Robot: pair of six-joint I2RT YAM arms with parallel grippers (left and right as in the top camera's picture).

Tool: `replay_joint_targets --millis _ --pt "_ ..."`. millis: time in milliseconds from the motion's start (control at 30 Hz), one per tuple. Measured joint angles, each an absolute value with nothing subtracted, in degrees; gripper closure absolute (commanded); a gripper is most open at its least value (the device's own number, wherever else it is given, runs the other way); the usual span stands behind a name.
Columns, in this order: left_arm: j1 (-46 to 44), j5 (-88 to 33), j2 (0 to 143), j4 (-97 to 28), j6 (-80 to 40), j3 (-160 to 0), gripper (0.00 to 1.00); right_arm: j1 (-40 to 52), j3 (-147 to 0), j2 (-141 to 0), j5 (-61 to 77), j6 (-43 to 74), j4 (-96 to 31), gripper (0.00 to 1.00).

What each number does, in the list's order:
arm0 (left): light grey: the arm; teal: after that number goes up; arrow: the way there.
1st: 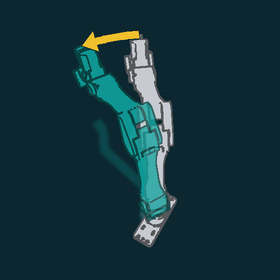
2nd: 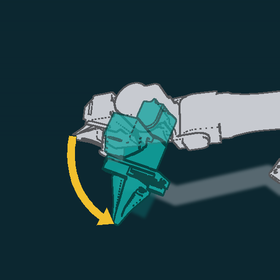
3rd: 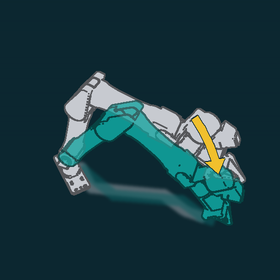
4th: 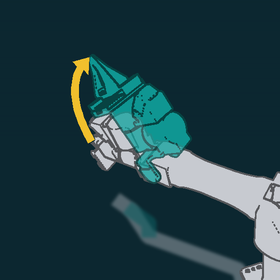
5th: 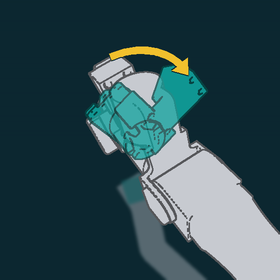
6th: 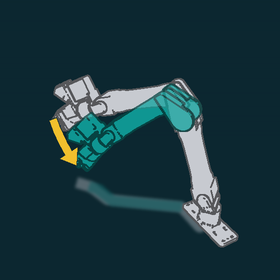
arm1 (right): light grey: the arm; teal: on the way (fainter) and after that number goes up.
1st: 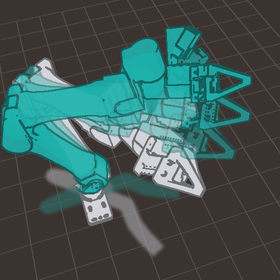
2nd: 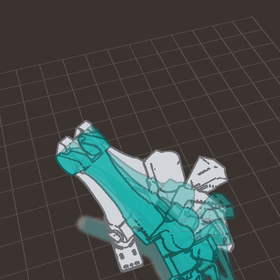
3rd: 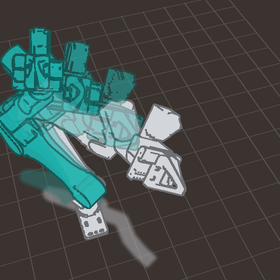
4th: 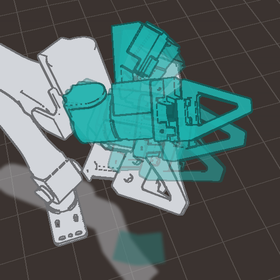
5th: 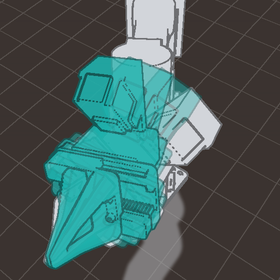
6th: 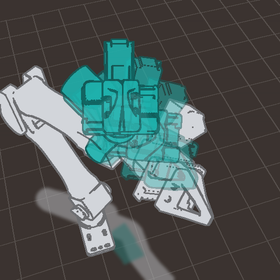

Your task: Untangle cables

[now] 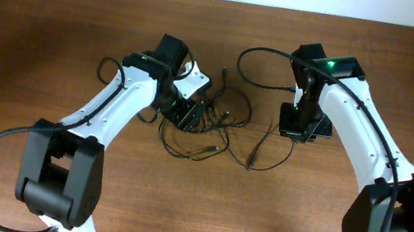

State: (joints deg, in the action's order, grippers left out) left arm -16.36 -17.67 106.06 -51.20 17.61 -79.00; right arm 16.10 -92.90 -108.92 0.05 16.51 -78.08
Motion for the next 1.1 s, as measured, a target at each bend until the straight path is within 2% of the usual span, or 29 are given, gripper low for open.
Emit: replay_joint_targets --millis 233,267,300,333,400,467,633,833,933,967,1000,1033,1067,1100 --pt "-22.13 -20.97 105.43 -52.69 21.52 -79.29 0.30 16.10 -92.77 -108.92 0.30 16.53 -77.97 0.95" --pt "-22.65 -20.86 105.43 -52.16 21.67 -78.67 0.36 16.10 -92.77 -108.92 0.30 16.51 -77.95 0.95" --pt "-22.83 -20.75 105.41 -50.48 21.61 -77.89 0.48 16.10 -92.77 -108.92 0.30 16.51 -77.95 0.95" --pt "-22.85 -20.56 105.43 -47.88 20.95 -76.77 0.69 16.10 -92.77 -108.92 0.30 16.53 -77.93 0.95" --pt "-22.81 -19.77 105.41 -44.71 19.42 -75.33 0.93 16.10 -92.77 -108.92 0.32 16.49 -77.95 0.95" --pt "-22.81 -17.93 105.41 -42.61 17.50 -74.83 0.99 16.10 -92.77 -108.92 0.30 16.49 -77.95 0.95" --pt "-22.31 -10.72 105.41 -36.80 7.97 -74.76 1.00 16.10 -92.77 -108.92 0.30 16.49 -77.95 0.95" --pt "-13.32 -6.57 105.41 -39.75 -6.81 -74.76 1.00 16.10 -92.77 -108.95 1.61 16.53 -77.67 0.95" --pt "-9.93 -6.42 105.41 -40.32 -10.96 -74.74 1.00 16.10 -92.77 -108.95 3.29 16.21 -76.31 0.76" --pt "-9.37 -6.46 105.41 -40.69 -11.68 -74.72 1.00 16.10 -92.77 -108.95 4.47 16.47 -75.79 0.64" --pt "-8.95 -6.44 105.41 -40.91 -12.34 -74.72 1.00 16.10 -92.77 -108.95 5.32 16.23 -75.48 0.55" --pt "-8.93 -6.52 105.41 -40.93 -12.82 -74.72 1.00 16.10 -92.77 -108.95 6.04 15.73 -74.87 0.39" --pt "-8.97 -6.59 105.41 -40.93 -13.10 -74.72 1.00 16.10 -92.77 -108.95 6.52 15.14 -73.93 0.32" --pt "-8.97 -6.59 105.41 -40.93 -13.13 -74.72 1.00 16.10 -92.75 -108.95 6.83 14.28 -72.66 0.32"
